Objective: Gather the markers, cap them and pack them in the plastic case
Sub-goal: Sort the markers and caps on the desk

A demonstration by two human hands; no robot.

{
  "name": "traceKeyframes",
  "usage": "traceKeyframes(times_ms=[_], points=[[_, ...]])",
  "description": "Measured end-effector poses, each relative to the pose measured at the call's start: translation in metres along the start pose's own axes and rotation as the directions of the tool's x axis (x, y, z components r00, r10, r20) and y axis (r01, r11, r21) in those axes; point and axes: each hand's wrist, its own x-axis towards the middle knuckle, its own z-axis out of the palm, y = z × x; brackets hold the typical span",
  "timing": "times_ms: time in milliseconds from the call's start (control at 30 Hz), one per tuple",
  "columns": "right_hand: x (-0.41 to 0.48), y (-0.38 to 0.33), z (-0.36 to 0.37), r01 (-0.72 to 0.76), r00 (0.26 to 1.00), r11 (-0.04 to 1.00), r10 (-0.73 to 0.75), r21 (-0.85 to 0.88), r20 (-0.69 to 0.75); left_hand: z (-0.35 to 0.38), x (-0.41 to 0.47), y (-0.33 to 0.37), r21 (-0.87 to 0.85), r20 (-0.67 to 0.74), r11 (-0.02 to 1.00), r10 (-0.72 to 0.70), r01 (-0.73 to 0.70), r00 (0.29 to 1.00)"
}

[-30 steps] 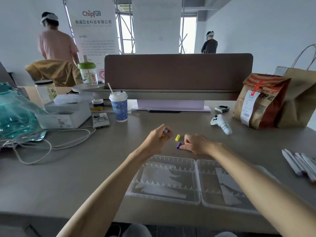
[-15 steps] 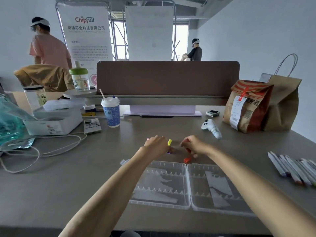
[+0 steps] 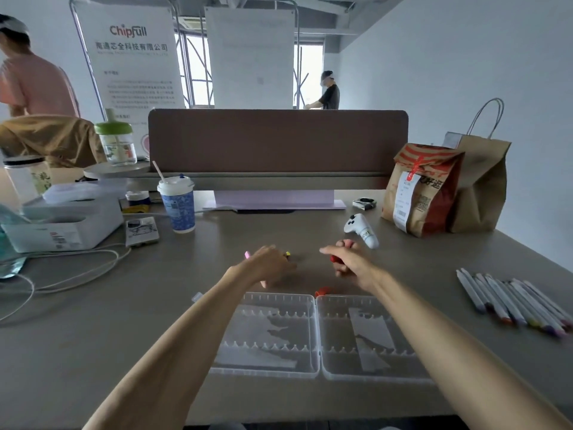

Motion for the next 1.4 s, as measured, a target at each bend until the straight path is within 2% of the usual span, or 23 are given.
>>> traceKeyframes(times_ms=[67,133,200,300,367,433,500,533,600,633,667,767,833,1033,1133,1200,1333,1400], points=[[0.002,0.001,0.005,-0.021,1.0,0.999,0.02,-0.05,-0.017,0.004,-0.002,-0.009,-0.273,-0.089,0.961,0.03,-0.053,0.996],[0.004,0.002,0.011,-0.061,0.997,0.998,0.062,-0.022,0.036,0.003,-0.009,-0.018,-0.511,-0.171,0.851,0.034,-0.118,0.985],[0.006,0.002,0.019,-0.103,0.99,0.994,0.098,0.037,0.103,0.001,-0.019,-0.025,-0.673,-0.215,0.722,0.021,-0.163,0.976],[0.014,0.003,0.031,-0.15,0.984,0.979,0.134,0.137,0.119,-0.004,-0.033,-0.035,-0.784,-0.244,0.59,-0.008,-0.192,0.97],[0.022,0.005,0.038,-0.15,0.984,0.986,0.142,0.072,0.106,-0.008,-0.04,-0.043,-0.822,-0.241,0.532,-0.003,-0.203,0.97],[0.028,0.008,0.046,-0.106,0.987,0.993,0.11,-0.042,0.119,-0.01,-0.043,-0.051,-0.834,-0.234,0.516,-0.017,-0.192,0.972],[0.034,0.011,0.056,0.025,0.994,0.96,0.006,-0.278,0.111,-0.01,-0.041,-0.059,-0.802,-0.235,0.575,-0.052,-0.164,0.971],[0.04,0.012,0.061,0.122,0.991,0.877,-0.085,-0.465,0.1,-0.011,-0.039,-0.064,-0.756,-0.248,0.638,-0.073,-0.146,0.966],[0.048,0.014,0.068,0.259,0.957,0.56,-0.257,-0.787,0.132,-0.011,-0.032,-0.074,-0.595,-0.289,0.796,-0.089,-0.107,0.953],[0.05,0.014,0.071,0.28,0.944,0.42,-0.286,-0.864,0.167,-0.012,-0.028,-0.079,-0.502,-0.299,0.861,-0.084,-0.082,0.951],[0.052,0.014,0.073,0.287,0.939,0.328,-0.281,-0.9,0.197,-0.012,-0.024,-0.083,-0.424,-0.298,0.904,-0.087,-0.05,0.951],[0.054,0.012,0.085,0.234,0.956,0.129,-0.212,-0.963,0.204,-0.012,-0.009,-0.092,-0.267,-0.29,0.962,-0.139,0.059,0.947],[0.054,0.011,0.092,0.201,0.966,0.041,-0.176,-0.979,0.191,-0.014,0.001,-0.093,-0.182,-0.263,0.975,-0.171,0.126,0.949],[0.056,0.001,0.094,0.178,0.984,-0.043,-0.006,-0.983,0.178,-0.02,0.024,-0.084,-0.094,-0.157,0.964,-0.262,0.25,0.952],[0.054,-0.007,0.086,0.178,0.982,-0.083,0.075,-0.98,0.172,-0.025,0.03,-0.075,-0.034,-0.116,0.969,-0.248,0.246,0.962],[0.052,-0.01,0.076,0.196,0.979,-0.034,0.06,-0.98,0.194,-0.028,0.034,-0.071,-0.004,-0.063,0.974,-0.227,0.227,0.972],[0.042,-0.015,0.058,0.219,0.976,0.133,-0.04,-0.967,0.215,-0.033,0.034,-0.066,0.073,0.057,0.977,-0.205,0.2,0.977],[0.034,-0.018,0.049,0.234,0.969,0.168,-0.118,-0.958,0.216,-0.032,0.03,-0.063,0.116,0.063,0.982,-0.156,0.148,0.986]])
